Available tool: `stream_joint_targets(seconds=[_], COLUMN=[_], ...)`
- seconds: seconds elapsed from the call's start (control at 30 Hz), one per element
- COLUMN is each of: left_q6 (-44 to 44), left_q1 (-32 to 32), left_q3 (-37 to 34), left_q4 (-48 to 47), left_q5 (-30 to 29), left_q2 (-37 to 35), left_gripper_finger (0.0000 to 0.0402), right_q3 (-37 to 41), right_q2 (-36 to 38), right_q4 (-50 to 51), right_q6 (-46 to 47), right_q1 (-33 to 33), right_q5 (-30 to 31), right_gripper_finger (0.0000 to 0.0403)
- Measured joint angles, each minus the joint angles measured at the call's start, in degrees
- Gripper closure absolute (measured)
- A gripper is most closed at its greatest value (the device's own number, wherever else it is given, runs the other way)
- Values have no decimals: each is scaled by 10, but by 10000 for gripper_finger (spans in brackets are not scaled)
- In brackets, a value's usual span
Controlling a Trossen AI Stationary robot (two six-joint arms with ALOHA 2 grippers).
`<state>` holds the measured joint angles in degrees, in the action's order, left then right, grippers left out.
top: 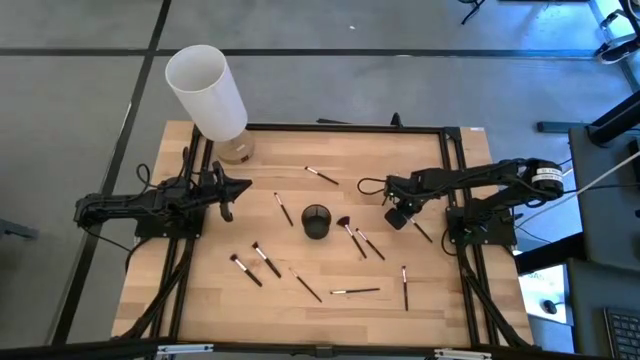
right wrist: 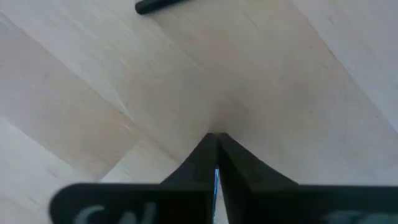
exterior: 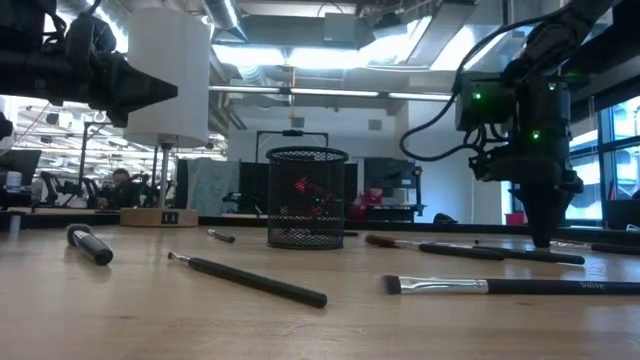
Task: Sort items
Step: Put the silver eyeshadow brush into the pen holder
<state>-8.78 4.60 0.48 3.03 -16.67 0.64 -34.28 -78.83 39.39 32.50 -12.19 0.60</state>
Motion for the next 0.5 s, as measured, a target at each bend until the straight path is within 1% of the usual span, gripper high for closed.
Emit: stream_joint_targets(seconds=[0.17,0.33,0.4,0.5], left_q6=[-12,-32,-40,-41], left_q1=[0,0,0,0], left_q3=[0,0,0,0], left_q4=[0,-1,-1,-1], left_q5=[8,21,20,10], left_q2=[0,0,1,2], left_gripper_finger=[391,390,389,390], right_q3=[-23,-93,-119,-138], right_q2=[9,54,75,101], right_q4=[6,-32,-78,-204], right_q6=[-1,-35,-58,-105], right_q1=[1,0,0,0], right_q5=[17,76,101,126], right_gripper_finger=[398,400,400,401])
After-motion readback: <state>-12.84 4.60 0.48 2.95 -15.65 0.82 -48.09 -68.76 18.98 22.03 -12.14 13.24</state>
